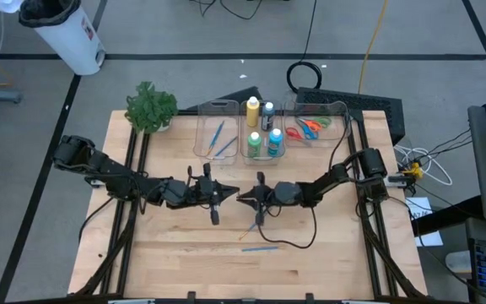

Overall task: Pick & Place Paint Supplies
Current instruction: Put the blue paint brush into the left transparent bin

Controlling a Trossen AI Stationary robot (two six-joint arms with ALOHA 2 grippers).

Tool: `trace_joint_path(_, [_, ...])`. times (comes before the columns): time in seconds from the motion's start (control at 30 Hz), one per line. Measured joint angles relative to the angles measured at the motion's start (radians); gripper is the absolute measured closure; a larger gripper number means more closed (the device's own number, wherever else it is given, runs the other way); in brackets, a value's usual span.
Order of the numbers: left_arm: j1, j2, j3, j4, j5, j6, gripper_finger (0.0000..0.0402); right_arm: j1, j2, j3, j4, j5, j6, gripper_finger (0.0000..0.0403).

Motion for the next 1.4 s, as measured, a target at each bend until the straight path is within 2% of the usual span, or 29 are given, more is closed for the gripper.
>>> trace_joint_path(0.07, [0.000,0.000,0.000,0.000,0.000,0.000,0.0401,0.001,0.000,0.000,-0.031,-0.011,0.000,0.0394])
trace_joint_path(0.2, [0.000,0.000,0.000,0.000,0.000,0.000,0.0401,0.002,-0.007,0.000,-0.113,-0.034,0.023,0.0397])
trace_joint_path(0.33, [-0.007,0.000,0.000,-0.001,-0.002,0.001,0.0399,0.001,-0.106,0.000,-0.328,-0.044,0.012,0.0399])
trace_joint_path(0.5, [-0.023,0.000,0.000,-0.002,-0.002,-0.011,0.0390,0.012,-0.271,-0.001,-0.677,0.075,-0.001,0.0400])
trace_joint_path(0.63, [-0.031,0.000,0.000,-0.004,0.017,-0.073,0.0351,0.045,-0.380,-0.001,-0.875,0.227,0.006,0.0401])
trace_joint_path(0.73, [-0.025,0.005,0.000,-0.004,0.035,-0.097,0.0302,0.081,-0.425,-0.016,-0.846,0.298,0.002,0.0402])
trace_joint_path(0.9, [0.004,0.049,0.002,0.011,0.050,-0.129,0.0221,0.119,-0.439,-0.053,-0.688,0.291,-0.044,0.0402])
trace_joint_path(1.03, [0.029,0.096,0.002,0.074,0.121,-0.131,0.0181,0.122,-0.439,-0.058,-0.651,0.290,-0.049,0.0402])
trace_joint_path(1.17, [0.053,0.145,0.019,0.122,0.145,-0.131,0.0164,0.122,-0.433,-0.060,-0.659,0.289,-0.047,0.0402])
trace_joint_path(1.4, [0.062,0.227,0.124,0.121,0.166,-0.029,0.0177,0.118,-0.434,-0.060,-0.662,0.239,-0.043,0.0402])
